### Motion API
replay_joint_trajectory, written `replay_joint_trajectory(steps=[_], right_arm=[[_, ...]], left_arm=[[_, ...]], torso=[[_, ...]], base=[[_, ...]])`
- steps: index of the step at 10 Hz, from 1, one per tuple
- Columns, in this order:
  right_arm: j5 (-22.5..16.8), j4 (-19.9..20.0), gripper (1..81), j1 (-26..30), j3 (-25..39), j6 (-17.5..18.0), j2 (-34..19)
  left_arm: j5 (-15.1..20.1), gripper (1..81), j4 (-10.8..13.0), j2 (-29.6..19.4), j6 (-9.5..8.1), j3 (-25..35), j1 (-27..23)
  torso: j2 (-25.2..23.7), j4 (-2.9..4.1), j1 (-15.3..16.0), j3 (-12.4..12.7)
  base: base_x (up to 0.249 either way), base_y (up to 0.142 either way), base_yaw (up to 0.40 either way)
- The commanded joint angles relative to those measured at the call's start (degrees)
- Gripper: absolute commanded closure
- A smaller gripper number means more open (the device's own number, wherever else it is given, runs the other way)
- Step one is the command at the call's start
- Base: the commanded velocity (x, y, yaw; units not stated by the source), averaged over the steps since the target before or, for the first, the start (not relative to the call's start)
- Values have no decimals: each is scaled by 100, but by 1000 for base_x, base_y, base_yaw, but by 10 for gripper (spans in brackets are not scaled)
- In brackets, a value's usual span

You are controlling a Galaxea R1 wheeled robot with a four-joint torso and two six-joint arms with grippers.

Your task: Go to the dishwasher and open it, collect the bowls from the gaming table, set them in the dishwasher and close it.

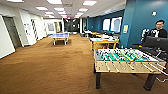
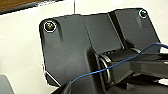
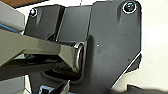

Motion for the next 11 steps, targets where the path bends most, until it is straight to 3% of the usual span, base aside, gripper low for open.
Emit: replay_joint_trajectory(steps=[1, 5, 11], right_arm=[[-287, -40, 10, 266, 30, -11, 10], [-287, -40, 10, 266, 31, -11, 19], [-287, -40, 10, 267, 31, -11, 27]], left_arm=[[309, 10, -39, -24, 13, -24, -305], [309, 10, -47, -33, 4, -24, -297], [309, 10, -47, -42, 4, -24, -297]], torso=[[0, 0, 0, 0], [0, 0, 0, 0], [0, 0, 0, 0]], base=[[144, 0, 0], [143, 0, 0], [142, 63, 0]])
